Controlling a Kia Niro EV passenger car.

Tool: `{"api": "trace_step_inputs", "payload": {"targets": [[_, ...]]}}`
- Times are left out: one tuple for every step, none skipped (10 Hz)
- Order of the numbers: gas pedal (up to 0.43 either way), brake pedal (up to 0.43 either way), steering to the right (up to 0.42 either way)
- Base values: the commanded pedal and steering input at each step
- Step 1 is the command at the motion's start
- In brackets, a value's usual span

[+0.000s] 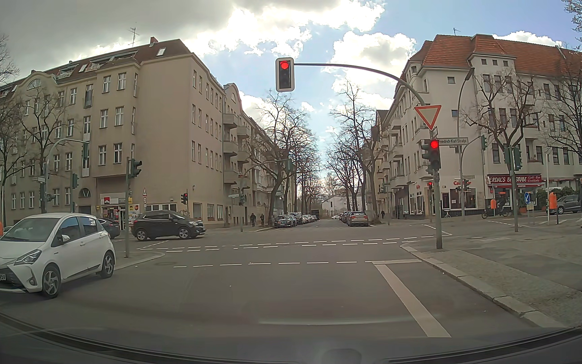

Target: Follow the waypoints while adhering to traffic rules and regulations

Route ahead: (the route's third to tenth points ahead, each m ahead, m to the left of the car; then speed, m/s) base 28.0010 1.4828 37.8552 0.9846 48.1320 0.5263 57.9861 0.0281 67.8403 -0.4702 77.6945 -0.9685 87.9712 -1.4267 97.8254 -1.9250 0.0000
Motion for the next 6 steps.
{"api": "trace_step_inputs", "payload": {"targets": [[0.000,0.476,-0.008],[0.000,0.470,-0.008],[0.000,0.445,-0.008],[0.000,0.457,-0.008],[0.000,0.457,-0.008],[0.000,0.463,-0.008]]}}
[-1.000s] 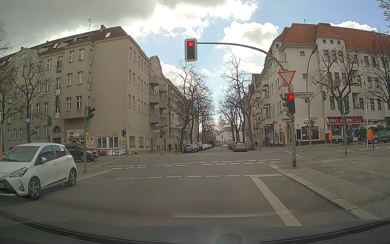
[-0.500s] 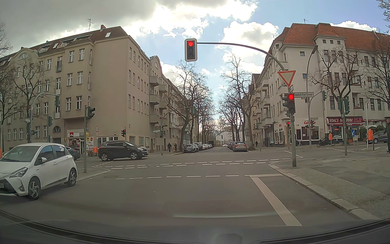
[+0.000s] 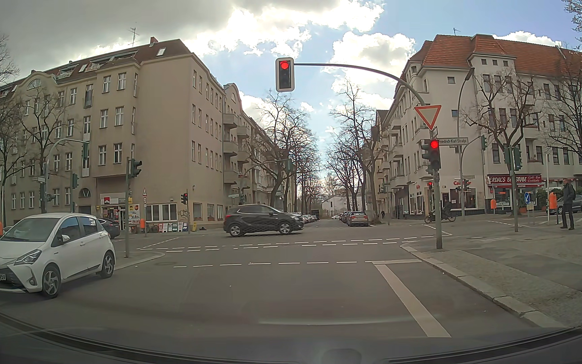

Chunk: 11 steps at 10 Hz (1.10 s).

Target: Follow the waypoints while adhering to traffic rules and regulations

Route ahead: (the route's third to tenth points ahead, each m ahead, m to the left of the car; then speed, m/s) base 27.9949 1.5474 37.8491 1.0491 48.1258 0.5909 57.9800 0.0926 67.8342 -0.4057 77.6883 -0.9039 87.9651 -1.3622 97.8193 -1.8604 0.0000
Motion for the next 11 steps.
{"api": "trace_step_inputs", "payload": {"targets": [[0.000,0.463,-0.008],[0.000,0.445,-0.008],[0.000,0.476,-0.008],[0.000,0.463,-0.008],[0.000,0.470,-0.008],[0.000,0.476,-0.008],[0.000,0.457,-0.008],[0.000,0.482,-0.008],[0.000,0.476,-0.008],[0.000,0.451,-0.008],[0.000,0.476,-0.008]]}}
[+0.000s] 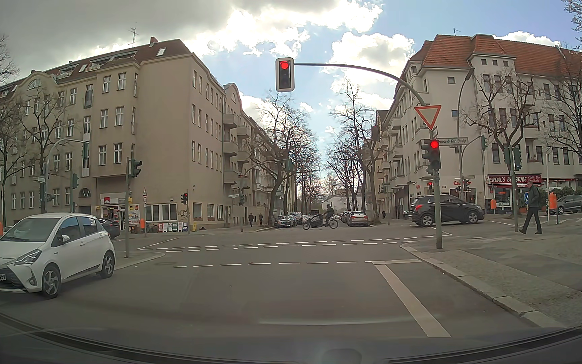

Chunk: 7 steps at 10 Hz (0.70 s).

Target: Follow the waypoints while adhering to traffic rules and regulations

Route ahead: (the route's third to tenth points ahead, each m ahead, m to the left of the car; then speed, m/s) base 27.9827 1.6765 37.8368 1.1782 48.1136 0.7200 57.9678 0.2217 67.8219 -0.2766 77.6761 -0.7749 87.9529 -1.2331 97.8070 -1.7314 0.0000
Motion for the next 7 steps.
{"api": "trace_step_inputs", "payload": {"targets": [[0.000,0.463,-0.008],[0.000,0.457,-0.008],[0.000,0.463,-0.008],[0.000,0.457,-0.008],[0.000,0.476,-0.008],[0.000,0.463,-0.008],[0.000,0.451,-0.008]]}}
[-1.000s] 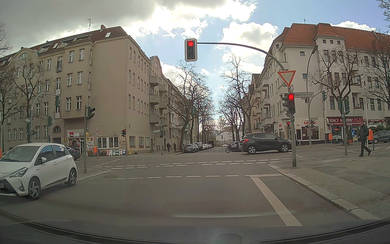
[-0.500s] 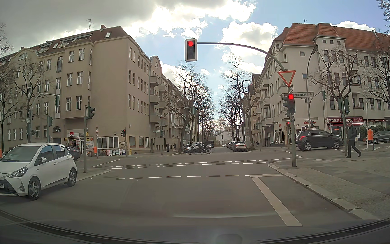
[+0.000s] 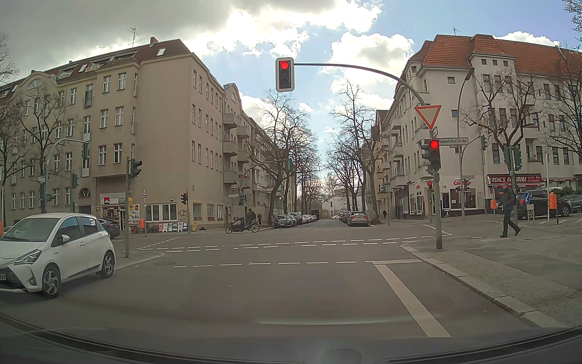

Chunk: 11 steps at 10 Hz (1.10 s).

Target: Follow the waypoints while adhering to traffic rules and regulations

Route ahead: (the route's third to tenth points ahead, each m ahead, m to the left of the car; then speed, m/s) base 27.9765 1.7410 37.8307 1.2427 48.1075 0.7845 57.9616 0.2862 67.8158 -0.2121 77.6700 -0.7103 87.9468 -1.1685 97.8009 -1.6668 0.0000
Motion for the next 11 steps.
{"api": "trace_step_inputs", "payload": {"targets": [[0.000,0.476,-0.008],[0.000,0.451,-0.008],[0.000,0.476,-0.008],[0.000,0.470,-0.008],[0.000,0.451,-0.008],[0.000,0.470,-0.008],[0.000,0.457,-0.008],[0.000,0.470,-0.008],[0.000,0.463,-0.008],[0.000,0.457,-0.009],[0.000,0.476,-0.009]]}}
